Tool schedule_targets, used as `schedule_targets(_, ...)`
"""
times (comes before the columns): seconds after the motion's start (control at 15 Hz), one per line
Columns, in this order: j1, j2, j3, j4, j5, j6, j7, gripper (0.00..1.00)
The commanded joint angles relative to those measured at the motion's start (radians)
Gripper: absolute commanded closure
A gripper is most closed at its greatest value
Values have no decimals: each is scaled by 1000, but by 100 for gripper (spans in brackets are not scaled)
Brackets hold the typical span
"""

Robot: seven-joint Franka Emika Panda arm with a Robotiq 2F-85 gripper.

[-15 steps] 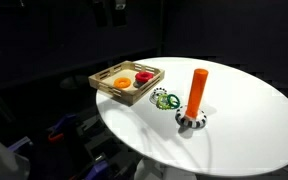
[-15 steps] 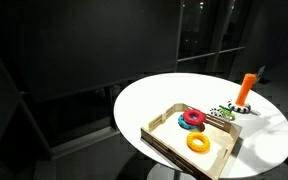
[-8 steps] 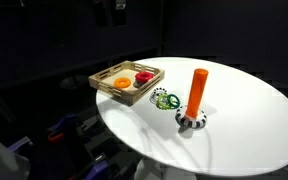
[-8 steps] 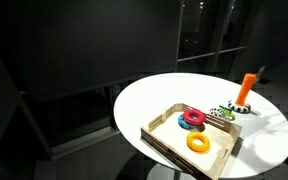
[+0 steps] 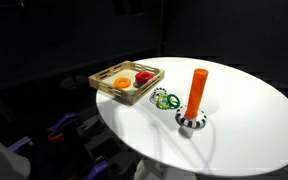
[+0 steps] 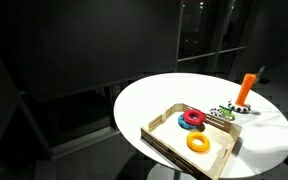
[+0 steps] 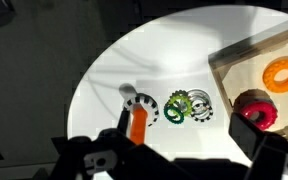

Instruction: Move the dark green ring from the table to the tray

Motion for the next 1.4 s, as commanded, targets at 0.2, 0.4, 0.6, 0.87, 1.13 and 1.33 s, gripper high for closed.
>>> schedule_targets(0.2, 13, 194, -29, 88, 71, 119, 8, 0)
schedule_targets(0.4, 25, 263, -48, 88, 83, 185, -53, 0)
schedule_targets(0.6, 34, 330, -61, 88, 77, 231, -121, 0)
schedule_targets(0.87, 38, 401, -69, 89, 61, 282, -179, 0)
schedule_targets(1.13, 33, 397, -59, 65, 59, 293, -144, 0)
schedule_targets(1.33, 33, 401, -59, 70, 59, 293, -144, 0)
